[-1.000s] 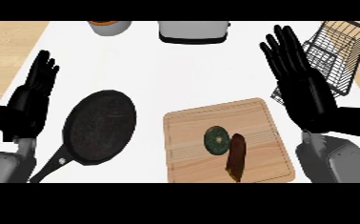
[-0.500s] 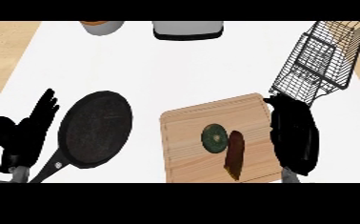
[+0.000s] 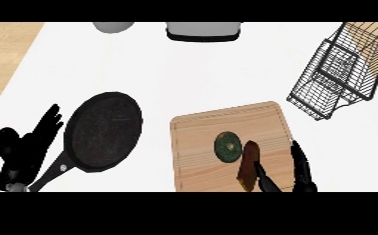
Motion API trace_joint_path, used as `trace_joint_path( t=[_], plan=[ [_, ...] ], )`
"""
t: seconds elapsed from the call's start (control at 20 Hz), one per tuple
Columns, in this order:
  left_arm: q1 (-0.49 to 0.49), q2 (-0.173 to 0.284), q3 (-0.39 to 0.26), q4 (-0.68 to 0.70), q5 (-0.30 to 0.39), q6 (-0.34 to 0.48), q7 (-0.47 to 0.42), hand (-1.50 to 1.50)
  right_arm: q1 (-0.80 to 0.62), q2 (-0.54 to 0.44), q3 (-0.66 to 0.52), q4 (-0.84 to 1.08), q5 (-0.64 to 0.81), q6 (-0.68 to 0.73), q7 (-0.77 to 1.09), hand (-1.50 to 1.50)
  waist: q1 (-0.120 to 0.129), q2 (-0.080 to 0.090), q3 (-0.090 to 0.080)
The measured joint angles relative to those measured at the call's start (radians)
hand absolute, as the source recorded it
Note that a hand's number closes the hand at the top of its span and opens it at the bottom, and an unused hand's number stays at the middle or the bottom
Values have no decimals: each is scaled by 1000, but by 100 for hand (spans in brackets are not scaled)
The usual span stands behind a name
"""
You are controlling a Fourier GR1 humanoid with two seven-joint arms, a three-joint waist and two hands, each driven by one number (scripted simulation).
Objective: Pick the squash from the cutting board and place it in the tiered basket
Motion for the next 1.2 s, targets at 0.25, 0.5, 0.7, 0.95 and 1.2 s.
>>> trace_joint_path(
  t=[0.25,0.5,0.7,0.95,1.2],
  plan=[
    [-11,2,1,11,-1,-20,8,0,-8,-113,139,-49,154,-62,267,-150,12,-6,-5],
    [-26,-2,7,36,-5,-37,9,0,-104,-215,242,-179,265,-35,626,-150,11,-7,-1],
    [-15,5,27,37,-2,-51,9,0,-195,-261,283,-305,345,-2,931,-150,5,-9,3],
    [-10,-14,33,41,-16,-59,9,0,-312,-272,302,-397,383,96,1245,-150,0,-9,6],
    [9,-32,58,40,-36,-68,0,0,-329,-282,310,-469,436,170,1428,-150,-5,-10,7]
  ],
)
